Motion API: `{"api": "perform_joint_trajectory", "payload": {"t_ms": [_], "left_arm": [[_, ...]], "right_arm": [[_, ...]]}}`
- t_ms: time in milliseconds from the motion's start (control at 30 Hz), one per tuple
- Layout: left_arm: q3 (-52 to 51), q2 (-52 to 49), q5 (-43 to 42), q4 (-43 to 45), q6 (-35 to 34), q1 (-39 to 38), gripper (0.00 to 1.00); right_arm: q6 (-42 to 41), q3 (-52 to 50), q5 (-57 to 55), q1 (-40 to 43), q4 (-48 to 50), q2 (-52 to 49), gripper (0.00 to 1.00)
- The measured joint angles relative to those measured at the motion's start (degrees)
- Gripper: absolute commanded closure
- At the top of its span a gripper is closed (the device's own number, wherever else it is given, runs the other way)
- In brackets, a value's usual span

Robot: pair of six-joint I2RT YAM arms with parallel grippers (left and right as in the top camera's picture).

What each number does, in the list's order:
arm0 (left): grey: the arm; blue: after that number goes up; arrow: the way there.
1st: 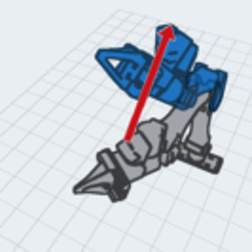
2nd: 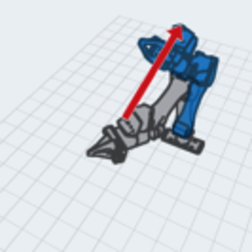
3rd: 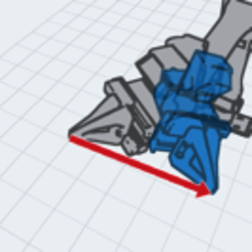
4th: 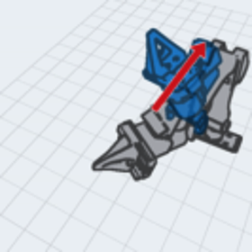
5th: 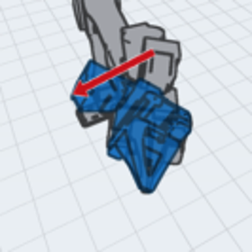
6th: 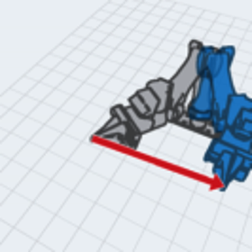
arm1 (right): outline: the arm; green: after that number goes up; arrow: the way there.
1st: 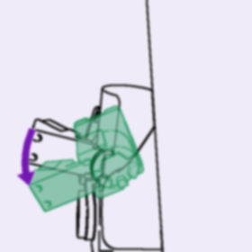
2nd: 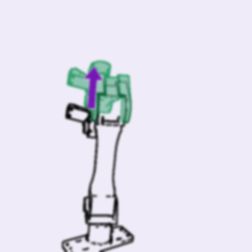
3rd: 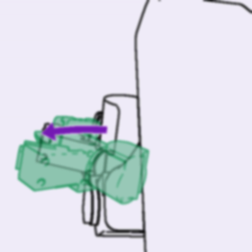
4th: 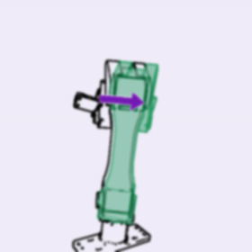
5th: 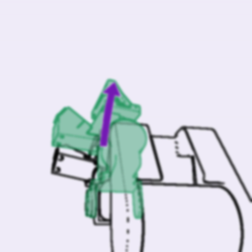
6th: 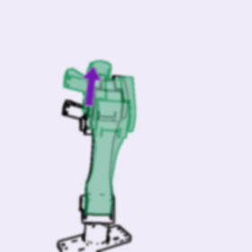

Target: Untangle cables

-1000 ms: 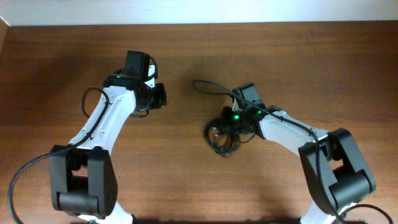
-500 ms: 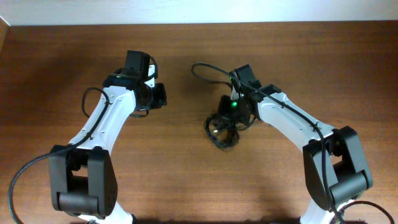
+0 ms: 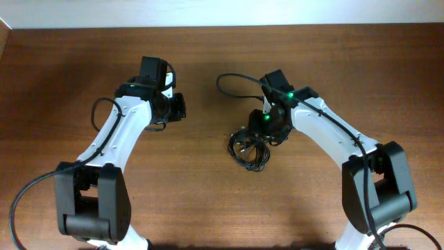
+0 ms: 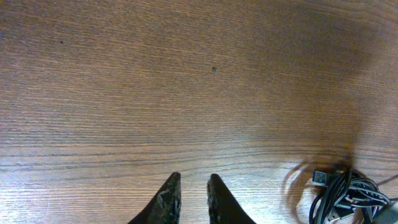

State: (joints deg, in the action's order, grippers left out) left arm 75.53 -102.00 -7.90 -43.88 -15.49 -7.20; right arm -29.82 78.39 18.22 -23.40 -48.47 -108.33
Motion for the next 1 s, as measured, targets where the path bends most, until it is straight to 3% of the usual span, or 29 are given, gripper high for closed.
{"api": "perform_joint_trajectory", "payload": {"t_ms": [200,433,633,700,800,1000], "left_arm": [[0.00,0.00,0.02,0.00,-0.02,0.00,0.82],[0.00,0.00,0.02,0.00,0.00,0.00,0.79],[0.00,0.00,0.02,-0.92,-1.11,1.53,0.78],[0.00,0.00,0.00,-1.14,-1.73,2.36,0.78],[0.00,0.00,0.02,-1.27,-2.36,2.84,0.78],[0.00,0.00,0.00,-1.29,-2.40,2.80,0.76]], "right_arm": [[8.24,3.06,4.39,-5.60,-4.48,0.02,0.41],[10.82,2.60,-5.75,-13.79,-3.28,-0.72,0.43],[11.21,2.23,-9.86,-13.77,0.76,-6.67,0.67],[11.21,2.19,-10.05,-13.77,2.14,-7.26,0.69],[11.43,2.19,-10.29,-13.77,4.39,-7.67,0.87],[11.21,2.16,-10.69,-13.77,6.10,-7.78,0.91]]}}
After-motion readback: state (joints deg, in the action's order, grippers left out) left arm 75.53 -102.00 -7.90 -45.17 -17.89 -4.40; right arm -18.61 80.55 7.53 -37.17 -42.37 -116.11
